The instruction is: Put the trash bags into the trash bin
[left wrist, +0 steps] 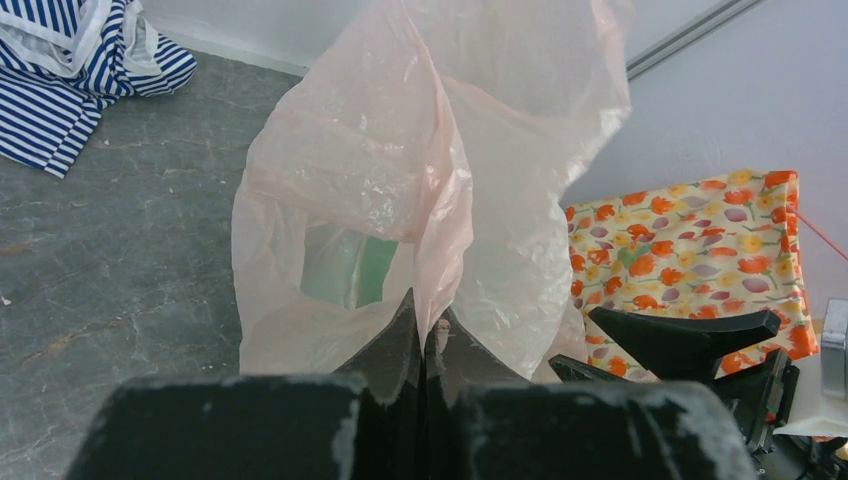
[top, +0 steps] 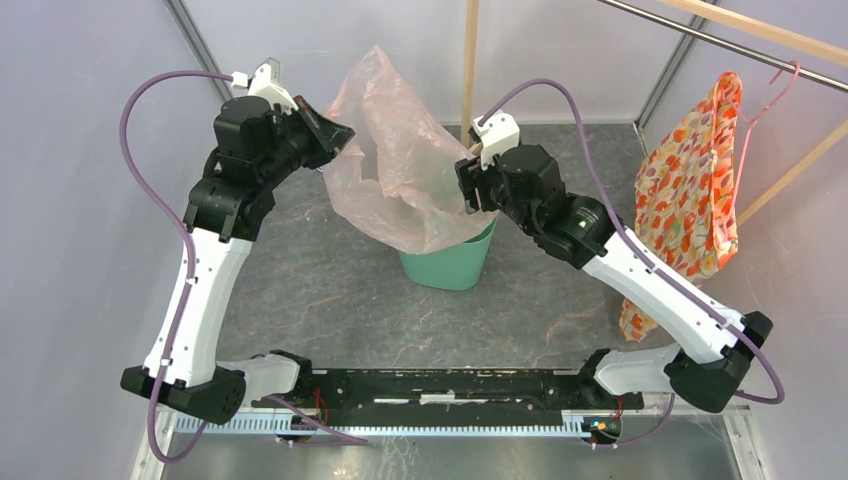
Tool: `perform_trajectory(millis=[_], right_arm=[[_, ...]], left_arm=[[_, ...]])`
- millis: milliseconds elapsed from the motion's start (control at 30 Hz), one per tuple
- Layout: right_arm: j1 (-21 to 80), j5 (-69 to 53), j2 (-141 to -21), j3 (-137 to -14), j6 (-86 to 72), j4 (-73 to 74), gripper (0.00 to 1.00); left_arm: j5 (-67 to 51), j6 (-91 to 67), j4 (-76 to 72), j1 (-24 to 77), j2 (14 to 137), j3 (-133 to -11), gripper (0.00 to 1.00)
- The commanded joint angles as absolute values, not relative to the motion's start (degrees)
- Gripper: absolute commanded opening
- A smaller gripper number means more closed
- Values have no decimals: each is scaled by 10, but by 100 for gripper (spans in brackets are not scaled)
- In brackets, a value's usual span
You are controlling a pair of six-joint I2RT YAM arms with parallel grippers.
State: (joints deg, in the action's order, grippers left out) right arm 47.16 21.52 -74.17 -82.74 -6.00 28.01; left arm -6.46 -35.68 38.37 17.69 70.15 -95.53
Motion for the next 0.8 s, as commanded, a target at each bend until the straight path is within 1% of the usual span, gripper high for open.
perform_trajectory(millis=[0, 67, 167, 233, 300, 400, 533, 633, 767], right_arm=[[473, 215, -725, -866, -40, 327, 71], [473, 218, -727, -883, -30, 365, 71], [472, 215, -751, -911, -10, 417, 68], [473, 200, -785, -931, -6, 447, 60], [473, 158, -824, -946, -4, 456, 52], [472, 144, -871, -947, -10, 440, 43], [469, 168, -913, -927, -15, 403, 36], [463, 171, -937, -900, -24, 365, 33], [460, 197, -941, -856, -37, 313, 32]], left_arm=[[-71, -339, 358, 175, 704, -959, 2], [-71, -338, 358, 175, 706, -960, 2], [-72, -338, 359, 175, 709, -963, 2], [-73, -339, 358, 175, 711, -965, 2], [-74, -340, 357, 175, 714, -966, 2], [-76, -340, 352, 175, 714, -961, 2], [-85, -342, 343, 174, 718, -950, 2], [-93, -343, 338, 175, 724, -947, 2], [-108, -349, 330, 175, 731, -942, 2]])
